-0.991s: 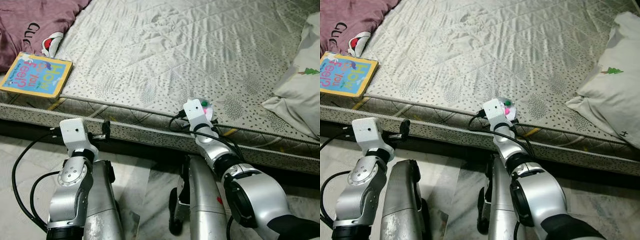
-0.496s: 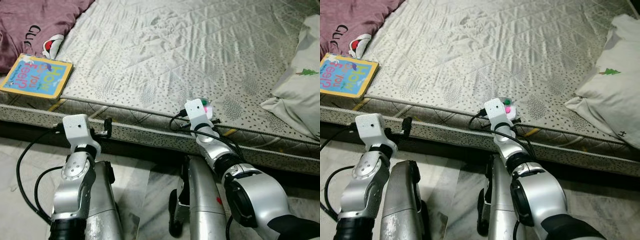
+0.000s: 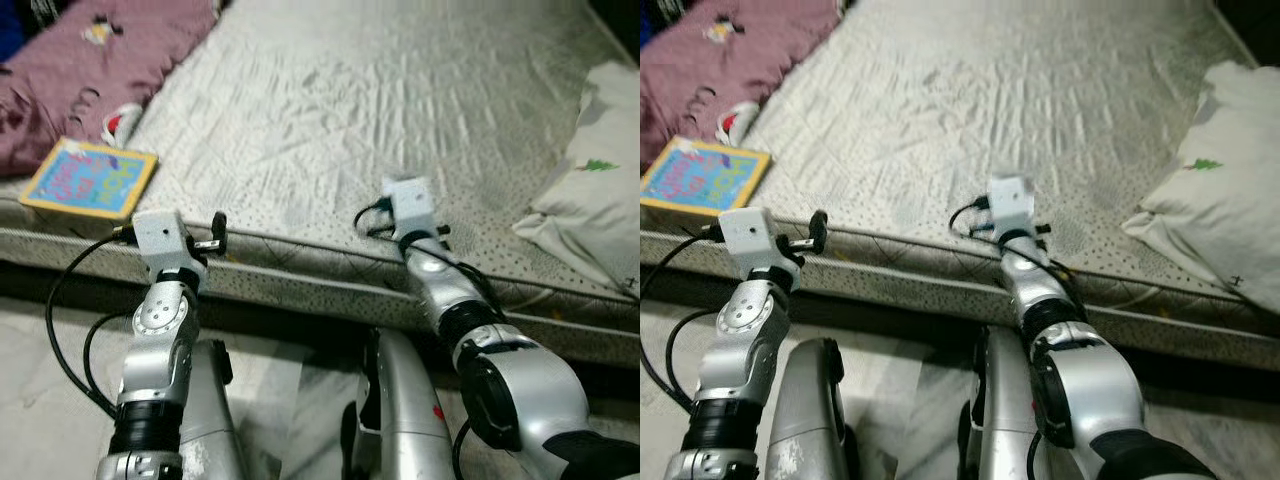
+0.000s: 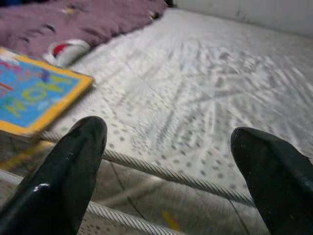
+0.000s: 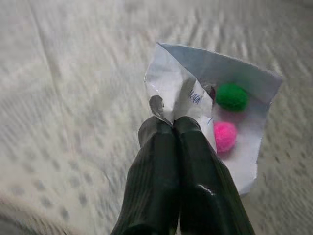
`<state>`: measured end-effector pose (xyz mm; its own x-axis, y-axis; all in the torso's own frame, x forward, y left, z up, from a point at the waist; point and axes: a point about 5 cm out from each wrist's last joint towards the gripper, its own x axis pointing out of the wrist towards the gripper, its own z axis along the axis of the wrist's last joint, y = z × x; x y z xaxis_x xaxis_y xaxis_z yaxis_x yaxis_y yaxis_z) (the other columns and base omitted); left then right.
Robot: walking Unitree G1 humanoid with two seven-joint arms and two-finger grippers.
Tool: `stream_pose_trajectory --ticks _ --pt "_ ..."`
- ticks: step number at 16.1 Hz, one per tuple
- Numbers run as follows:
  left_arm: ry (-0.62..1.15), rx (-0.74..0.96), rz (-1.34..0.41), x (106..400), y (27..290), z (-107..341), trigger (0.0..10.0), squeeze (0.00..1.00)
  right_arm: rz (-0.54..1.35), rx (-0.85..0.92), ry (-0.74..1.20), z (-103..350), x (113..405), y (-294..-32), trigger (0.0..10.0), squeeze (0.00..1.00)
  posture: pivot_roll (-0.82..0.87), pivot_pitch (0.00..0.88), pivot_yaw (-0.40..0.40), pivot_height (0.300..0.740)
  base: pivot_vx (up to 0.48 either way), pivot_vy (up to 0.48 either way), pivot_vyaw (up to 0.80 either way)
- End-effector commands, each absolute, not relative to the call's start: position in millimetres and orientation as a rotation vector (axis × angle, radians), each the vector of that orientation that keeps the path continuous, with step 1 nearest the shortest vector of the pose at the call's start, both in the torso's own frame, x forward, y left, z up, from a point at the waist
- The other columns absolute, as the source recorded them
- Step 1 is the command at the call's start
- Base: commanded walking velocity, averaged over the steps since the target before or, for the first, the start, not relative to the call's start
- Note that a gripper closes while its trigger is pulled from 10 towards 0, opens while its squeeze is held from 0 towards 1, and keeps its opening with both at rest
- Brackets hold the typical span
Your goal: Clean up the room
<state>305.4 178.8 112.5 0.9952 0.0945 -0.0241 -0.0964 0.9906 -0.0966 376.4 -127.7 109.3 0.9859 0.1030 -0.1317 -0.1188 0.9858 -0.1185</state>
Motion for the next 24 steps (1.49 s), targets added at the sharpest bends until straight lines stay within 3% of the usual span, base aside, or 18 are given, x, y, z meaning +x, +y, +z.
stream_pose_trajectory --ticks 1,2,3,4,6,10,14,24 --pt "0.019 -0.088 0.127 305.5 184.5 109.0 10.0 0.00 0.127 -0.035 0.087 109.3 372.2 -133.7 0.0 0.00 0.06 0.000 -0.042 0.495 0.000 0.000 0.00" --pt "0.013 -0.090 0.134 305.3 185.2 107.8 10.0 0.00 0.141 0.017 0.063 108.6 368.0 -134.9 0.0 0.00 0.05 0.000 -0.038 0.495 0.000 0.000 0.00" --pt "0.005 -0.090 0.144 305.5 186.0 106.4 10.0 0.00 0.160 0.095 0.021 107.8 358.0 -135.7 8.7 0.00 0.04 0.000 -0.036 0.495 0.000 0.000 0.00" --pt "0.008 -0.089 0.148 305.6 186.5 105.8 10.0 0.00 0.167 0.115 0.007 107.0 353.2 -135.3 10.0 0.00 0.04 0.000 -0.033 0.495 0.000 0.000 0.00" --pt "0.008 -0.085 0.145 305.9 187.4 102.9 10.0 0.00 0.172 0.142 -0.028 101.2 334.2 -135.3 10.0 0.00 0.03 0.000 -0.023 0.495 0.000 0.000 0.00" --pt "0.006 -0.085 0.142 305.7 187.4 102.4 10.0 0.00 0.173 0.146 -0.033 100.3 330.4 -135.7 10.0 0.00 0.03 0.000 -0.022 0.495 0.000 0.000 0.00" --pt "0.028 -0.085 0.071 295.8 177.6 94.8 10.0 0.00 0.221 0.172 -0.096 105.8 305.3 -128.7 10.0 0.00 0.04 0.000 -0.017 0.534 0.000 0.000 0.00" --pt "0.033 -0.098 0.043 293.2 174.1 93.6 10.0 0.00 0.215 0.187 -0.065 109.6 295.3 -128.1 10.0 0.00 0.03 0.005 -0.015 0.651 0.000 0.000 0.00"
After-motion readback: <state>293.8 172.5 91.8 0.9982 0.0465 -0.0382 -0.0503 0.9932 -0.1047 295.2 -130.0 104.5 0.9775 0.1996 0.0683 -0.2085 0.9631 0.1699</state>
